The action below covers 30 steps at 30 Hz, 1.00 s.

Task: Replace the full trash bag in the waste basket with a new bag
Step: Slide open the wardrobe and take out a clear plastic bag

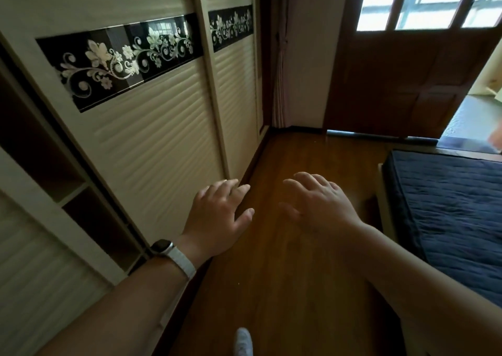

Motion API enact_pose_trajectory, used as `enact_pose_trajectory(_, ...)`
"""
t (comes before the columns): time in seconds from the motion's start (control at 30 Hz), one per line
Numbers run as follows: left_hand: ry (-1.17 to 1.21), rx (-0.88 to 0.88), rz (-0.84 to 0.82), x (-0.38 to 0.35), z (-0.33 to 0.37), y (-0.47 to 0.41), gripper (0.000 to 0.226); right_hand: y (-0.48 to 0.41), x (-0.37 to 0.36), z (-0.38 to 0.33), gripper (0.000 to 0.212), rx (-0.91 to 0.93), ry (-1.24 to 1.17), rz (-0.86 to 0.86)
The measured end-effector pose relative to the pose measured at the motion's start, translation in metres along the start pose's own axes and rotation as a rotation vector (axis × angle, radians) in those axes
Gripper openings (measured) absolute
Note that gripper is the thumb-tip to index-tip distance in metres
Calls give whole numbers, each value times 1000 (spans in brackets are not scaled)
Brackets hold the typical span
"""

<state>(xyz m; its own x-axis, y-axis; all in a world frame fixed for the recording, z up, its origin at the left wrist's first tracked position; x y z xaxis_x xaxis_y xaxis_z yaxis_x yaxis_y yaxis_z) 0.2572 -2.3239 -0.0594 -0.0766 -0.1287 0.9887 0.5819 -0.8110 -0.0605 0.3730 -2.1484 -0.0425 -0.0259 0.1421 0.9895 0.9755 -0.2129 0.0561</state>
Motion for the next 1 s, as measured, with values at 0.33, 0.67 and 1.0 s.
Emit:
enact_pose_trajectory(0.33,-1,-80,74,26,-86,-147,54,-154,36,30,51,-72,53,70)
enact_pose_trajectory(0.67,-26,-141,101,31,-149,-272,52,-275,54,73,53,-141,77,95)
enact_pose_trajectory(1.0,-118,-107,60,-6,-153,-415,50,-398,31,164,57,-51,24,20)
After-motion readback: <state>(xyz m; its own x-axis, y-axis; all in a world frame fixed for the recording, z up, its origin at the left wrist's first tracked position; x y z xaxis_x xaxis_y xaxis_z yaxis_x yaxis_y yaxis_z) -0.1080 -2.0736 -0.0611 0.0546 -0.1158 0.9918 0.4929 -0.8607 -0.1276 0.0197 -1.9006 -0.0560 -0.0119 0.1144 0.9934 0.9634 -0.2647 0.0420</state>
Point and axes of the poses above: each hand's wrist, its own y-axis away from the middle knuckle, its own x-axis out of the back of the hand, z = x × y, the point moved 4 cm from there along -y, towards the middle knuckle, and after that the axes turned 15 degrees about -z, right-handed, at the moved point
